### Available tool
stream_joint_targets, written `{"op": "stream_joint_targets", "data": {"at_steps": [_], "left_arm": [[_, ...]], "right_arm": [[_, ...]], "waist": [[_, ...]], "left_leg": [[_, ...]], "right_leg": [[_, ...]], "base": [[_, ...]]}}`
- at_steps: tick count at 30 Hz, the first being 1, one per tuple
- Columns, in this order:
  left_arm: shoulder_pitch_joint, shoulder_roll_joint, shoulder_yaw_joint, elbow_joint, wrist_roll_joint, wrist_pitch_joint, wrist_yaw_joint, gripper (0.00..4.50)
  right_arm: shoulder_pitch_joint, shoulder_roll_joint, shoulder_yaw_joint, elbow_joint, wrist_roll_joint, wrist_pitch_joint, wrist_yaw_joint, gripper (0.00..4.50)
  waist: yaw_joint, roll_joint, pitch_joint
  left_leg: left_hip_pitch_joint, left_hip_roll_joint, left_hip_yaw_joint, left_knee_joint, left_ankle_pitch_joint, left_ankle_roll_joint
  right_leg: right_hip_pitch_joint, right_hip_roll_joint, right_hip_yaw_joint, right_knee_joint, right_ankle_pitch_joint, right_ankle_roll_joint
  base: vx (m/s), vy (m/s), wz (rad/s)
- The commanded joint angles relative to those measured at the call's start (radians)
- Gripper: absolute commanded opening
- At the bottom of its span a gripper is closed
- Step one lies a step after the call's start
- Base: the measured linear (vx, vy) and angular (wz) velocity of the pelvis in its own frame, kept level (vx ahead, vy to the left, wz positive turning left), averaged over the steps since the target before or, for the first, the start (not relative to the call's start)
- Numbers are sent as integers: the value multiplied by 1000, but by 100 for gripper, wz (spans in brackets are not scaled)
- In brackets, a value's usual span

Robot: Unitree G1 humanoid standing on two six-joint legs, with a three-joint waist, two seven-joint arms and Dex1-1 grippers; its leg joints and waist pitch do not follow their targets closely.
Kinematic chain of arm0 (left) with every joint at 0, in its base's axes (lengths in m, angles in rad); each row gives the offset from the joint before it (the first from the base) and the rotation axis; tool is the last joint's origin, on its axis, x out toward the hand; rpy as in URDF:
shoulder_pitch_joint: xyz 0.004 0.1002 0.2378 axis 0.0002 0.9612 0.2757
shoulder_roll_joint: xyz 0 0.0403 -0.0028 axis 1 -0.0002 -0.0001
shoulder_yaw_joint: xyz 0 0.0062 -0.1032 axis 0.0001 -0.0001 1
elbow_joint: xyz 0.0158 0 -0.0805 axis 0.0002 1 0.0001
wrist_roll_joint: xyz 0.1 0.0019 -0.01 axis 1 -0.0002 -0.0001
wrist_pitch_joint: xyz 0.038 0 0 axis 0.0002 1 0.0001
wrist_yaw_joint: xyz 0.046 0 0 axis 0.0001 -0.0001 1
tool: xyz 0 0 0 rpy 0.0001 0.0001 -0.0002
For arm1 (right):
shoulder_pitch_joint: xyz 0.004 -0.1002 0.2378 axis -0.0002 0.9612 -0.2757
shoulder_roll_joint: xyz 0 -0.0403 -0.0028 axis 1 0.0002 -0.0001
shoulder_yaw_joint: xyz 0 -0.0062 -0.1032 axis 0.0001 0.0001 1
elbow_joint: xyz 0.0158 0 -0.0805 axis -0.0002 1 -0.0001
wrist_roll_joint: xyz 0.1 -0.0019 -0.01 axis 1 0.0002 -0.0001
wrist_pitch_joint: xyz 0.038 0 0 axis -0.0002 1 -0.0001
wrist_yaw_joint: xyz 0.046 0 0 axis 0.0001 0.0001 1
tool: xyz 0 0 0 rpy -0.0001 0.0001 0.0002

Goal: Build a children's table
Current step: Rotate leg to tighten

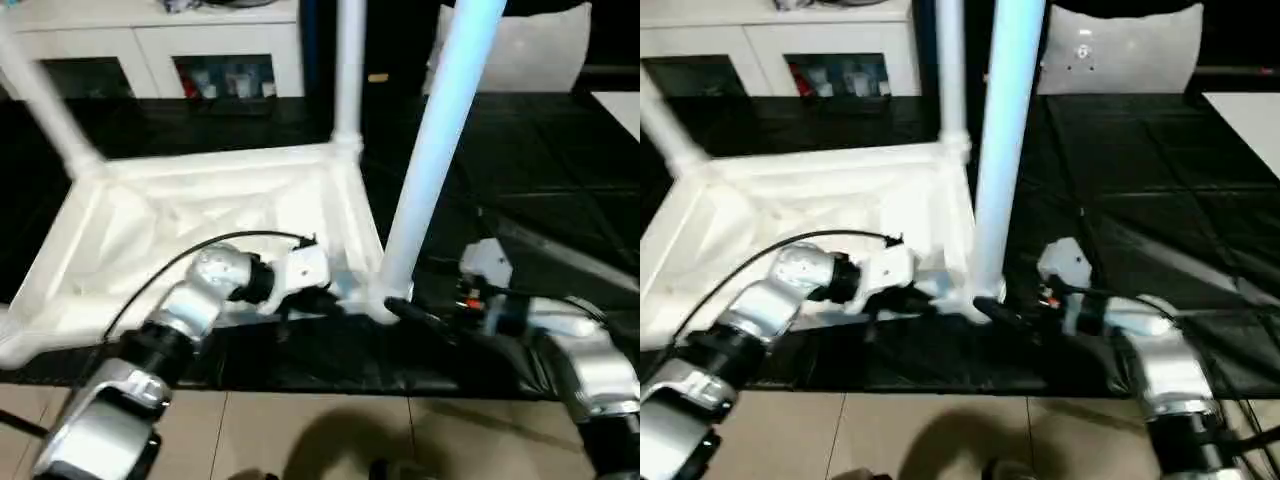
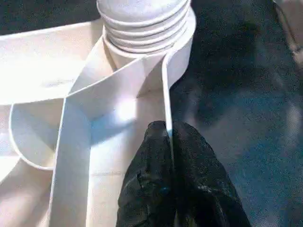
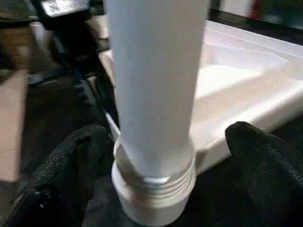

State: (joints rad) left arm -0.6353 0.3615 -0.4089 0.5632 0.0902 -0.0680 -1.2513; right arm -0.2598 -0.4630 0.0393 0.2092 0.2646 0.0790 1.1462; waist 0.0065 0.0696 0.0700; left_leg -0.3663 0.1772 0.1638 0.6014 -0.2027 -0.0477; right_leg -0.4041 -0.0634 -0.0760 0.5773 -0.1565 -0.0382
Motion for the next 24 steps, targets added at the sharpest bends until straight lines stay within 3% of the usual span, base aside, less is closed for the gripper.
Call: {"op": "stream_joint_targets", "data": {"at_steps": [1, 10, 11, 23, 24], "left_arm": [[7, 9, -49, -9, 18, -30, -59, 0], [8, 30, -60, -9, 12, -63, -104, 0], [9, 34, -61, -9, 13, -69, -114, 0], [10, 45, -61, -8, 5, -69, -135, 0], [8, 46, -61, -5, 7, -70, -136, 0]], "right_arm": [[-23, -9, 19, 6, 15, 7, 51, 406], [-57, -27, 59, 31, 38, 19, 147, 337], [-67, -28, 67, 38, 40, 24, 166, 331], [-83, -45, 103, 53, 56, 78, 246, 244], [-83, -46, 105, 53, 57, 85, 254, 219]], "waist": [[4, -10, -78], [21, -11, -84], [24, -14, -85], [30, -14, -86], [31, -15, -86]], "left_leg": [[2, 47, -8, -61, -127, 145], [1, 46, -6, -58, -104, 139], [1, 45, -6, -57, -97, 138], [1, 45, -5, -56, -87, 133], [1, 45, -5, -56, -85, 132]], "right_leg": [[65, -73, 41, -67, -243, -211], [65, -73, 40, -63, -247, -199], [66, -73, 40, -61, -247, -197], [65, -72, 39, -63, -266, -184], [64, -72, 39, -63, -266, -183]], "base": [[0, 0, 0], [0, 0, 0], [0, 0, 0], [0, 0, 0], [0, 0, 0]]}}
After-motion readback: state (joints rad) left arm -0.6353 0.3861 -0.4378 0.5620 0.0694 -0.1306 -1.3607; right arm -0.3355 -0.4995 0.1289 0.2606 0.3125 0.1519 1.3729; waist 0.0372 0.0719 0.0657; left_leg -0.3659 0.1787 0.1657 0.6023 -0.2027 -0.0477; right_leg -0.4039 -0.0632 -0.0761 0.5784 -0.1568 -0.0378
